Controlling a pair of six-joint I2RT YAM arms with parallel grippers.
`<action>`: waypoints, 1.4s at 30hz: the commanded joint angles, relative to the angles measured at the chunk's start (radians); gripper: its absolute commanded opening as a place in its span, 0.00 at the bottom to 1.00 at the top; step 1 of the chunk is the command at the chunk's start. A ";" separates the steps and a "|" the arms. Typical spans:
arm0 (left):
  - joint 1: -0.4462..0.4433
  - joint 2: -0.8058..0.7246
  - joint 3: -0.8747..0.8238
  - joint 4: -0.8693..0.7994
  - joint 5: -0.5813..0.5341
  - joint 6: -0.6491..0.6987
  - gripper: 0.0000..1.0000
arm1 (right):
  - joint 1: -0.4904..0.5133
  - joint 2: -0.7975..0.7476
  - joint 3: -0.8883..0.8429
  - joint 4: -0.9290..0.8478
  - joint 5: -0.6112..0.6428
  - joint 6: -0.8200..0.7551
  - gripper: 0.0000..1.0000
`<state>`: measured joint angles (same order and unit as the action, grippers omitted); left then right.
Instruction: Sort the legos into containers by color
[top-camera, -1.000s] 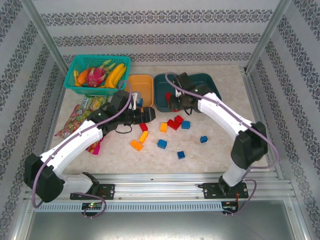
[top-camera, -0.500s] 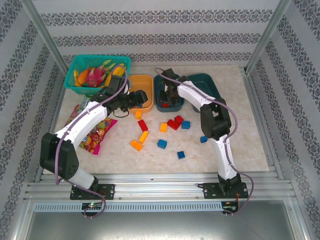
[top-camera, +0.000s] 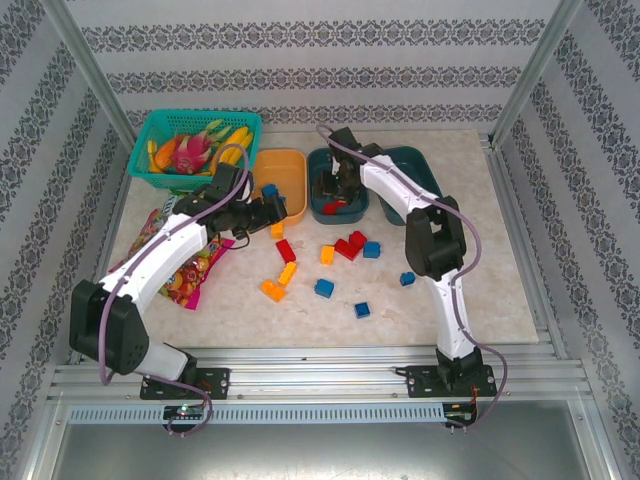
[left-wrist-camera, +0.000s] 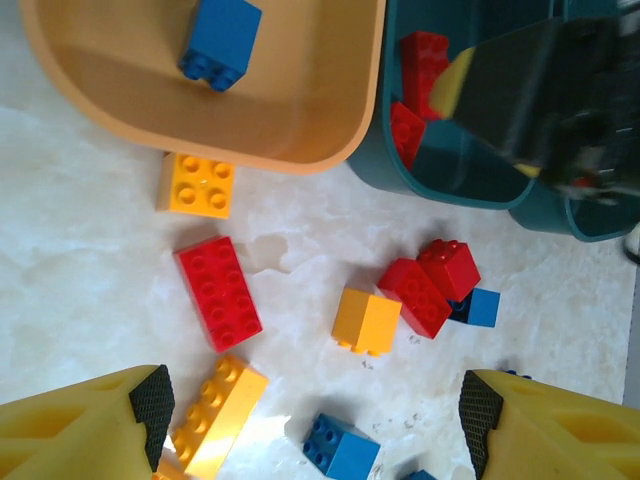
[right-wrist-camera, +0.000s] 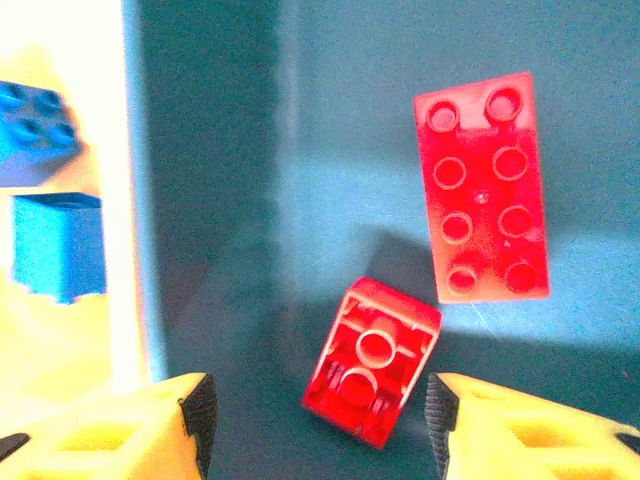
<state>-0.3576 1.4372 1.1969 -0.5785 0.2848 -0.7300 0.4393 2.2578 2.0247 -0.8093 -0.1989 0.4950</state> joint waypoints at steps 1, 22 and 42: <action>0.006 -0.064 -0.011 -0.072 -0.033 0.029 0.78 | -0.002 -0.167 0.025 -0.012 0.027 -0.006 0.58; 0.003 -0.404 -0.279 -0.191 -0.005 0.031 0.74 | 0.251 -0.887 -0.823 0.246 0.157 0.026 0.57; -0.006 -0.562 -0.404 -0.184 -0.064 -0.049 0.72 | 0.482 -0.532 -0.651 0.227 0.324 0.022 0.61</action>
<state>-0.3588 0.9276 0.8078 -0.7383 0.2615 -0.7399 0.8936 1.6733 1.3060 -0.5804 0.0277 0.5331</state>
